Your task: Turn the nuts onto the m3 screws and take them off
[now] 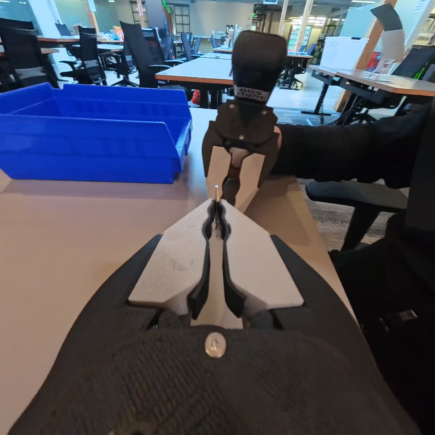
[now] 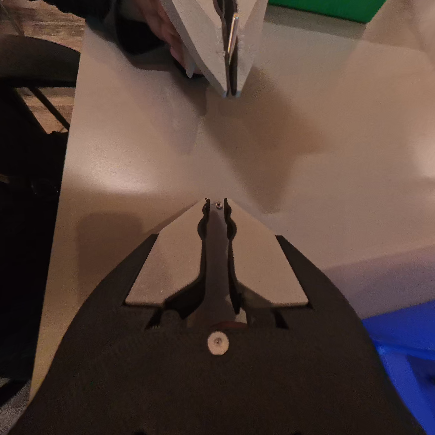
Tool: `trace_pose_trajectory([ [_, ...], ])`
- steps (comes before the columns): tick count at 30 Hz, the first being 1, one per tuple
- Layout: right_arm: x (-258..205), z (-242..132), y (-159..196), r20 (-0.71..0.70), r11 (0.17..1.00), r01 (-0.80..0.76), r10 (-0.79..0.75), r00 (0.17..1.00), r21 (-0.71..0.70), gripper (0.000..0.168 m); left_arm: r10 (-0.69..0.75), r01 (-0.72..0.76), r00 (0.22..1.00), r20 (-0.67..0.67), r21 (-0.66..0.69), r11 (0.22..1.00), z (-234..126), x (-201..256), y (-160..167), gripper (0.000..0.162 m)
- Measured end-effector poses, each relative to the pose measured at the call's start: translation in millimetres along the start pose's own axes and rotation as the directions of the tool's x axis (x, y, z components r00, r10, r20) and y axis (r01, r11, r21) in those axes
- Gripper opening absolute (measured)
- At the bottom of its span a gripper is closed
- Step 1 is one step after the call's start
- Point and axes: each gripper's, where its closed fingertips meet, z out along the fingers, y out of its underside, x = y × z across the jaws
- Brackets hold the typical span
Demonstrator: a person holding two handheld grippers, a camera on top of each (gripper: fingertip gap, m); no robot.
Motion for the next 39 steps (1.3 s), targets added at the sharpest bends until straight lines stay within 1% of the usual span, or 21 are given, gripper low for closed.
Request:
trace_pose_trajectory([
  [7, 1, 4, 4, 0.049, 0.999, 0.029, -0.027, 0.998, -0.035, 0.009, 0.000, 0.000, 1.000, 0.011, -0.008, 1.000, 1, -1, 1, 0.000],
  [13, 1, 9, 5, 0.059, 0.998, 0.032, -0.030, 0.998, -0.044, 0.008, -0.014, 0.015, 1.000, 0.025, -0.007, 1.000, 0, -4, 1, 0.000],
  [25, 0, 12, 4, 0.068, 0.997, 0.055, -0.051, 0.996, -0.059, 0.000, -0.012, 0.012, 0.999, 0.033, -0.014, 1.000, 0, -5, 2, 0.000],
  [32, 0, 12, 3, 0.065, 0.997, 0.062, -0.058, 0.996, -0.055, 0.000, -0.015, 0.015, 0.999, 0.034, -0.016, 1.000, 0, -5, 2, 0.000],
  [34, 4, 11, 3, 0.045, 0.997, 0.054, -0.052, 0.998, -0.058, 0.009, -0.014, 0.014, 0.999, 0.034, -0.016, 1.000, 0, -5, 2, 0.000],
  [35, 6, 9, 2, 0.042, 0.997, 0.051, -0.048, 0.998, -0.054, 0.010, -0.014, 0.014, 0.999, 0.034, -0.017, 1.000, 0, -5, 2, 0.000],
  [39, 8, -4, -6, 0.040, 0.999, 0.039, -0.039, 0.998, 0.002, 0.006, -0.015, 0.016, 0.999, 0.033, -0.017, 1.000, 0, -5, 2, 0.000],
])
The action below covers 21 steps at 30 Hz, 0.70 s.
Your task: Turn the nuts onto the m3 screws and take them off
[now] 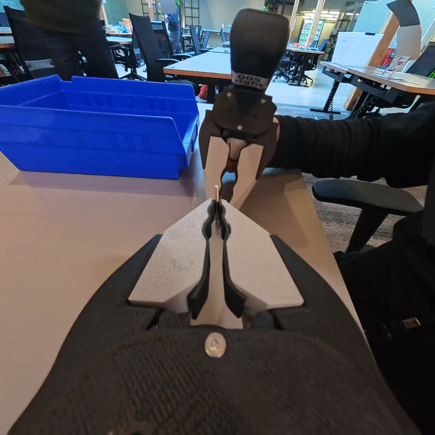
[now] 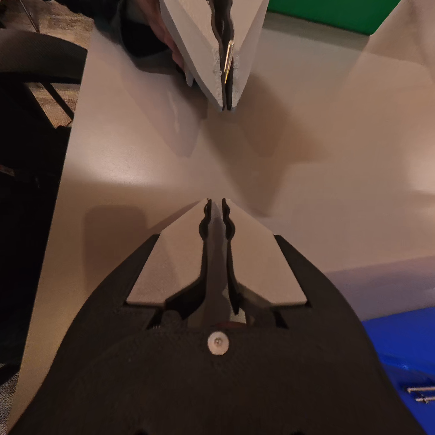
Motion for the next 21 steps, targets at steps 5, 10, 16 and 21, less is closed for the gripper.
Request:
trace_pose_trajectory([
  [5, -2, -6, 4, 0.009, 1.000, 0.014, -0.014, 1.000, -0.010, 0.007, -0.001, 0.001, 1.000, -0.002, -0.001, 1.000, 0, 0, 0, 0.000],
  [10, -7, 2, 11, 0.022, 0.999, 0.024, -0.023, 1.000, -0.048, 0.010, -0.001, 0.001, 1.000, -0.001, -0.003, 1.000, 1, 0, 0, 0.000],
  [16, -6, 6, 11, -0.019, 0.998, -0.031, 0.029, 0.999, -0.059, 0.014, 0.001, -0.001, 1.000, -0.001, -0.003, 1.000, 1, 1, 0, 0.000],
  [21, -5, 4, 12, -0.120, 0.996, -0.068, 0.061, 0.991, -0.055, 0.009, -0.001, 0.001, 1.000, -0.002, -0.009, 1.000, 1, 1, 1, 0.000],
])
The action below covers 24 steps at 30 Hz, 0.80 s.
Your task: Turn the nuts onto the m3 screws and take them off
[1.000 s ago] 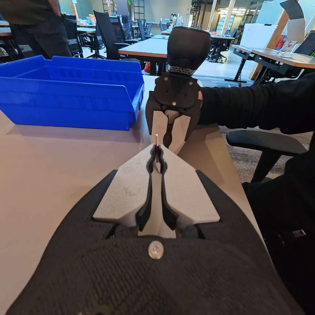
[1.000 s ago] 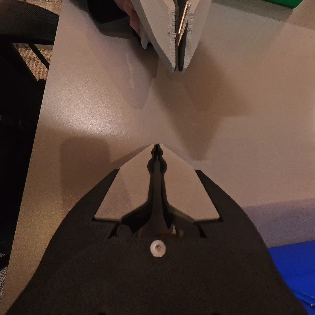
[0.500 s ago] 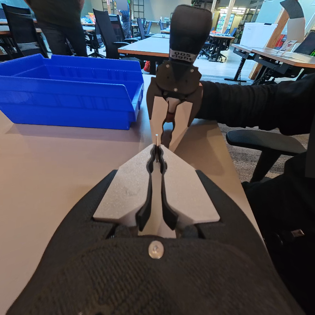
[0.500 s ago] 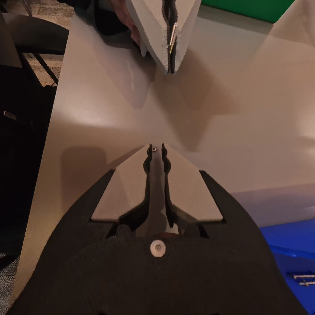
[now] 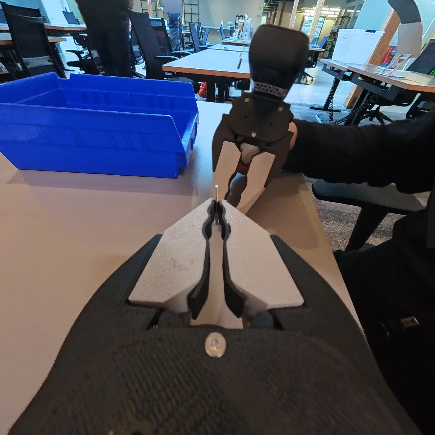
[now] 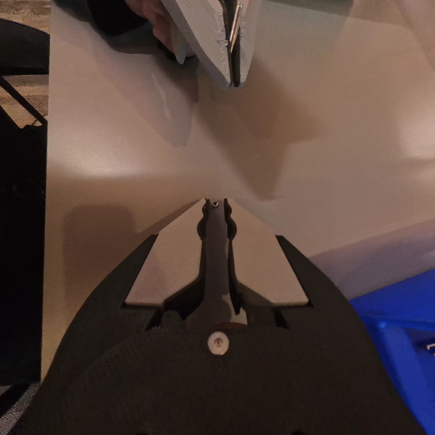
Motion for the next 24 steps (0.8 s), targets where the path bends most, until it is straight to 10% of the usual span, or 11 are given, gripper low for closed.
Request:
trace_pose_trajectory([
  [24, -0.3, 5.0, 2.5, 0.034, 0.996, -0.085, 0.086, 0.996, -0.011, 0.003, 0.001, -0.001, 1.000, -0.004, -0.005, 1.000, 0.7, 1.9, 0.7, 0.000],
])
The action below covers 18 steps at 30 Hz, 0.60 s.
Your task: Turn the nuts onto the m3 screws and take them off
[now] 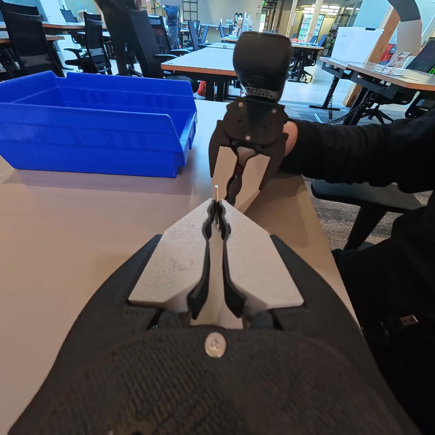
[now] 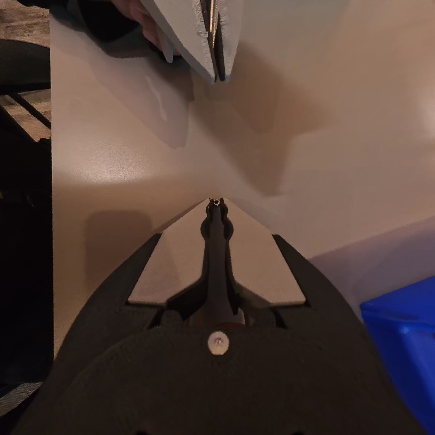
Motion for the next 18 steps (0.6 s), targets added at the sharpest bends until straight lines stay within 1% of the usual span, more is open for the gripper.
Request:
trace_pose_trajectory([
  [5, 0.4, 0.4, -0.2, 0.028, 0.999, -0.021, 0.022, 0.999, -0.047, 0.003, 0.001, -0.001, 1.000, 0.000, -0.001, 1.000, 0.2, 0.4, 0.2, 0.000],
  [10, 1.2, 1.7, -1.1, 0.004, 0.997, -0.017, 0.017, 1.000, -0.070, 0.003, 0.002, -0.002, 1.000, -0.002, -0.001, 1.000, -0.1, 0.7, 0.1, 0.000],
  [15, 1.7, 2.0, -1.4, -0.040, 0.996, 0.034, -0.037, 0.999, -0.078, 0.002, 0.008, -0.008, 1.000, -0.003, -0.005, 1.000, 0.3, 1.9, 0.8, 0.000],
  [18, 2.1, 1.6, -1.4, -0.038, 0.997, 0.027, -0.030, 0.999, -0.066, 0.002, 0.007, -0.007, 1.000, -0.001, -0.005, 1.000, 0.2, 1.6, 0.8, 0.000],
])
